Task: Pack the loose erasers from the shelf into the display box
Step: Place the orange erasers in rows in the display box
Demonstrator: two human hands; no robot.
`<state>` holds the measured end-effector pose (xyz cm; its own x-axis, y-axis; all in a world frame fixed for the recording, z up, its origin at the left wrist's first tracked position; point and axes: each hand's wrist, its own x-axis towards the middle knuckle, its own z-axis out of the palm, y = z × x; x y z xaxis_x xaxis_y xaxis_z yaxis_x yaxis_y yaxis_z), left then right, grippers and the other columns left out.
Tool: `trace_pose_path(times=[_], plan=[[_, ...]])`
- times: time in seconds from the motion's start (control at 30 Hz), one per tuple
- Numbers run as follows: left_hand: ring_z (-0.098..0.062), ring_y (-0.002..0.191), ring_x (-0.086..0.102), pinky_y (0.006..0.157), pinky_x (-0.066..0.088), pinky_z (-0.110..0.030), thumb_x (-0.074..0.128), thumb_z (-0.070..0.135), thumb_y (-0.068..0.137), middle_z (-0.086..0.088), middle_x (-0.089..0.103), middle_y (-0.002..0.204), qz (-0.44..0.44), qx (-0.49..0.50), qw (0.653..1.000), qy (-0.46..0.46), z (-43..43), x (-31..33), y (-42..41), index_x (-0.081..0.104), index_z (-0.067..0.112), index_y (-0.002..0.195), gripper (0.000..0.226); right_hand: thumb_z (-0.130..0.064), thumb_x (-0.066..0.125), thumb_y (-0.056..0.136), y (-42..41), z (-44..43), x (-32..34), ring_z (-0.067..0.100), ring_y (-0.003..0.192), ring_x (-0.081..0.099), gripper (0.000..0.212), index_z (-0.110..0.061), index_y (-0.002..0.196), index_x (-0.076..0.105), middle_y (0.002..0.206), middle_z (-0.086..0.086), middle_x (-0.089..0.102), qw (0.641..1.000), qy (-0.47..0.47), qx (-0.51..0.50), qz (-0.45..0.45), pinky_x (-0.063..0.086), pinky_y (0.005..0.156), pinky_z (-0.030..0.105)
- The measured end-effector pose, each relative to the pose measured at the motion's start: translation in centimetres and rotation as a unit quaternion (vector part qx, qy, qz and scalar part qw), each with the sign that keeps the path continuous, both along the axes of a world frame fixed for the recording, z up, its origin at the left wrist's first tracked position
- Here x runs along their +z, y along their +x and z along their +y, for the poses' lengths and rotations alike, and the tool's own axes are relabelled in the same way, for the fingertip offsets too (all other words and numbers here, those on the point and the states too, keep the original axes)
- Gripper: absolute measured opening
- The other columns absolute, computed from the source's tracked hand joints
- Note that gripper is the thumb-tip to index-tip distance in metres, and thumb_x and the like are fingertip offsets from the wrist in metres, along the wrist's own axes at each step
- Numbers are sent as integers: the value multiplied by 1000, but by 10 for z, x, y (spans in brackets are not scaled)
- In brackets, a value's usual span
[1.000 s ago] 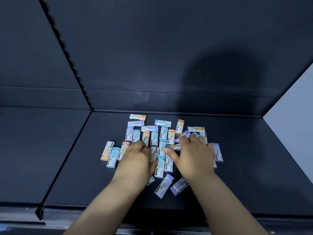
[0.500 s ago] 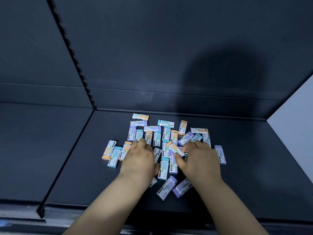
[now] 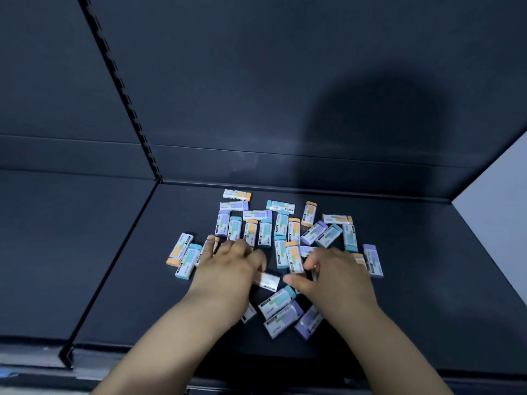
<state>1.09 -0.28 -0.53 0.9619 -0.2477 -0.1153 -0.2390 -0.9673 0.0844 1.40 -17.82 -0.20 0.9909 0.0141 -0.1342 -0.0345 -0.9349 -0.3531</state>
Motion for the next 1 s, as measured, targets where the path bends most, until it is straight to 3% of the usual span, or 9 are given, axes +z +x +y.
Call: trace_pose_path(times=[0.13, 0.2, 0.27, 0.33, 0.43, 0.53, 0.67, 0.83, 1.0], plan=[[-13, 129, 27, 113, -4, -48, 55, 21, 87, 11, 36, 128, -24, -8, 1000, -6, 2, -4, 0, 40, 43, 129, 50, -55, 67, 75, 2, -5, 2, 13, 103, 49, 46, -33, 111, 49, 101, -9, 52, 999, 51, 16, 3, 41, 90, 32], [-18, 116, 45, 110, 12, -55, 73, 18, 70, 7, 49, 111, -42, -42, 998, -5, -1, 0, 1, 58, 43, 112, 50, -52, 64, 80, 5, -5, 1, 14, 108, 47, 51, -30, 123, 48, 110, -7, 54, 999, 39, 34, -2, 40, 92, 31], [-23, 85, 61, 93, 37, -59, 82, 9, 39, 4, 57, 84, -76, -50, 995, -28, -3, -3, 4, 71, 35, 86, 55, -49, 62, 82, 5, -3, 0, 14, 109, 45, 49, -30, 125, 49, 110, -7, 54, 998, 37, 49, -12, 39, 90, 29], [-25, 74, 63, 82, 47, -53, 80, 11, 38, 1, 59, 77, -117, -18, 993, -28, -7, -5, 5, 72, 27, 83, 49, -48, 63, 82, 4, -2, -1, 13, 106, 44, 43, -30, 120, 52, 97, -11, 48, 997, 47, 57, -18, 39, 88, 28], [-23, 96, 58, 83, 41, -39, 64, 42, 79, 1, 58, 99, -88, 60, 993, -45, -9, 4, 0, 65, 24, 104, 31, -49, 66, 79, 5, -4, -1, 10, 100, 42, 44, -33, 117, 50, 83, -20, 37, 996, 59, 70, -17, 38, 85, 26], [-18, 125, 37, 100, 32, -36, 48, 66, 81, 3, 40, 129, -6, 69, 997, -20, -8, 2, -1, 39, 29, 133, 65, -51, 66, 78, 10, -9, 3, 11, 110, 39, 63, -37, 134, 39, 100, -15, 44, 995, 51, 90, 0, 35, 95, 29], [-18, 127, 35, 102, 28, -35, 53, 59, 82, 3, 34, 133, 9, 34, 999, 0, -6, 4, 4, 30, 33, 138, 66, -55, 64, 77, 22, -8, 9, 16, 121, 38, 74, -39, 140, 30, 126, -6, 49, 988, 1, 147, 45, 32, 103, 34], [-17, 129, 33, 106, 29, -33, 58, 53, 80, 4, 31, 134, 67, 12, 998, -2, -2, 2, 14, 20, 36, 143, 76, -53, 67, 76, 30, -7, 11, 16, 116, 42, 76, -34, 140, 32, 125, -3, 49, 983, 7, 173, 60, 33, 93, 29], [-14, 123, 38, 97, 38, -29, 65, 59, 74, 8, 36, 127, 87, 11, 995, -55, 3, 5, 19, 29, 39, 140, 77, -53, 69, 74, 35, -6, 11, 15, 113, 44, 77, -33, 139, 34, 115, -4, 49, 981, 17, 180, 73, 33, 86, 26]])
